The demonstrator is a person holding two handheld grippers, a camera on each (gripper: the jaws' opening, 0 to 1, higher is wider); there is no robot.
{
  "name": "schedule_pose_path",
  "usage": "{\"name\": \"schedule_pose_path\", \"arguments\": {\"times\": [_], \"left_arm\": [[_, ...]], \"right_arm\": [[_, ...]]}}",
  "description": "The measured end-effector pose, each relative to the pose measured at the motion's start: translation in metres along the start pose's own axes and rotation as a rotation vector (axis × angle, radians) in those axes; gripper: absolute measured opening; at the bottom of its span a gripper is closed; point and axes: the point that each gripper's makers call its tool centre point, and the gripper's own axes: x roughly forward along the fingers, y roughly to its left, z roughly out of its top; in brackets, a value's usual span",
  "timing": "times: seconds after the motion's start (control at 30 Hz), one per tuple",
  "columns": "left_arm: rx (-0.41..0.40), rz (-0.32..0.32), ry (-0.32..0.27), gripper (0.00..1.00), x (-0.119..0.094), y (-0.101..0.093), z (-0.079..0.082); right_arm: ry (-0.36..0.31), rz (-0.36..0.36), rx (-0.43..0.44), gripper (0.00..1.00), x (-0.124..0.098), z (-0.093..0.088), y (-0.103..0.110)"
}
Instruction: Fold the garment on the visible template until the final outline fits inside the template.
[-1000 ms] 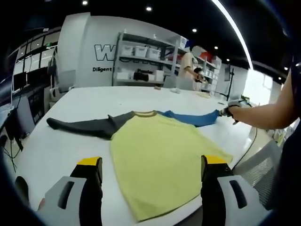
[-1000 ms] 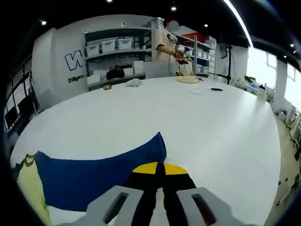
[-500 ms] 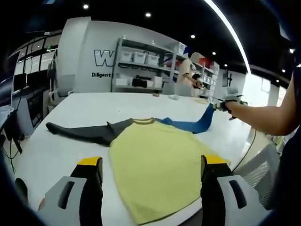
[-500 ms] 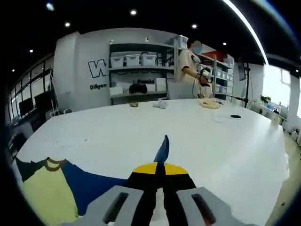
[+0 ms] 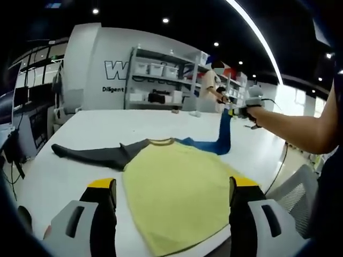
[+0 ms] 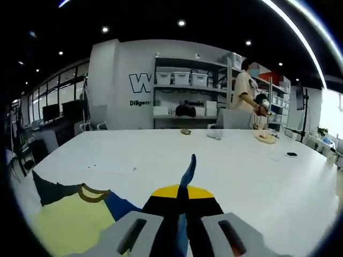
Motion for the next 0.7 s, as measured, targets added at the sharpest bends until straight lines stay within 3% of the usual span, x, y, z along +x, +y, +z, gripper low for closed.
{"name": "schedule_pose_path", "arguments": {"times": [0.27,0.57,0.7], "left_arm": [[0.005,-0.005,-0.009,0.83,0.001,-0.001,0.002],[-0.001,-0.011,-0.011,0.82,0.000,0.002,0.002],[-0.005,-0.012,-0.011,0.82,0.000,0.002,0.002]], "right_arm": [[-0.026,0.084,-0.042,0.00,-0.003,0.015,0.051],[-0.030,0.171,-0.073,0.00,-0.001,0.019,0.102],[-0.024,0.237,-0.091,0.00,0.000,0.017,0.141]]}}
